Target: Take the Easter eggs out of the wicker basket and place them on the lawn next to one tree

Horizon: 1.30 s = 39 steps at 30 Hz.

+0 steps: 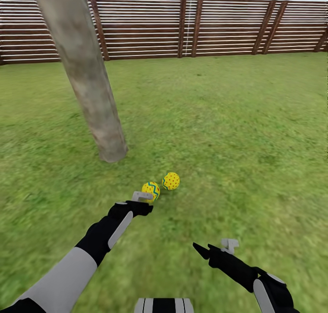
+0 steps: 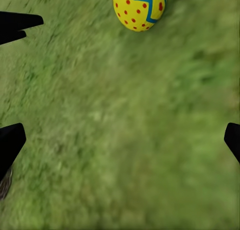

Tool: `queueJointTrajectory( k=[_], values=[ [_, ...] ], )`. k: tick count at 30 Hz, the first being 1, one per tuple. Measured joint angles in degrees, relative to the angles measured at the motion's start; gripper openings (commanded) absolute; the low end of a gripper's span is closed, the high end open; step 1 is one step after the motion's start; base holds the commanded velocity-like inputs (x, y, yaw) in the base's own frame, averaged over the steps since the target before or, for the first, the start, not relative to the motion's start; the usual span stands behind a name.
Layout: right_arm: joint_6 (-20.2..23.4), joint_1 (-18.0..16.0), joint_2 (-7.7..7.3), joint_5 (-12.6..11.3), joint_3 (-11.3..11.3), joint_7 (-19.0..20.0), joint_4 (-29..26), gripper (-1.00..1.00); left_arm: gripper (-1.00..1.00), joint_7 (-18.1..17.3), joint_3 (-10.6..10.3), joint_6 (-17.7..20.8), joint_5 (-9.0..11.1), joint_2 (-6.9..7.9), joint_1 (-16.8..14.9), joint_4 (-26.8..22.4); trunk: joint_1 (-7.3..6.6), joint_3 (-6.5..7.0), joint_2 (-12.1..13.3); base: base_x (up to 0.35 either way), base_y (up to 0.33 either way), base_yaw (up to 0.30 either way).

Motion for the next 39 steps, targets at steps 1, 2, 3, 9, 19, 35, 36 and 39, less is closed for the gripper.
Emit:
queueJointTrajectory(
  k=[1,2,3,9,19,35,36,39],
  values=[
    [0.0,0.0,0.00,0.0,0.0,0.0,0.1,1.00,1.00,0.1,0.0,0.0,0.0,0.00,0.0,0.0,-0.03,0.22,0.0,-0.002,0.000,0.000],
    [0.0,0.0,0.00,0.0,0.0,0.0,0.2,1.00,1.00,0.1,0.0,0.0,0.0,0.00,0.0,0.1,-0.05,0.44,0.0,-0.002,0.000,0.000],
    [0.0,0.0,0.00,0.0,0.0,0.0,0.2,1.00,1.00,0.1,0.0,0.0,0.0,0.00,0.0,0.1,-0.08,0.67,0.0,-0.001,0.000,0.000],
    [0.0,0.0,0.00,0.0,0.0,0.0,0.4,1.00,1.00,0.3,0.0,0.0,0.0,0.00,0.0,0.1,-0.23,2.00,0.1,0.000,0.000,0.000],
    [0.0,0.0,0.00,0.0,-0.1,0.0,1.2,1.00,1.00,0.4,0.0,0.0,-0.1,-0.02,0.0,0.2,-0.49,4.21,0.3,0.000,0.000,0.000],
    [0.0,0.0,0.00,0.0,-0.1,-0.1,1.4,1.00,1.00,0.4,0.0,0.0,-0.1,-0.02,0.0,0.3,-0.90,7.76,0.5,0.000,0.000,0.000],
    [0.0,0.0,0.00,0.0,-0.1,-0.1,1.4,1.00,1.00,0.4,0.0,0.0,-0.1,-0.03,0.0,0.3,-0.93,7.98,0.5,0.000,0.000,0.000],
    [0.0,0.0,0.00,0.0,-0.1,-0.1,1.4,1.00,1.00,0.4,0.0,0.0,-0.1,-0.07,0.0,0.6,-1.00,8.65,0.5,0.000,0.000,0.000]
  ],
)
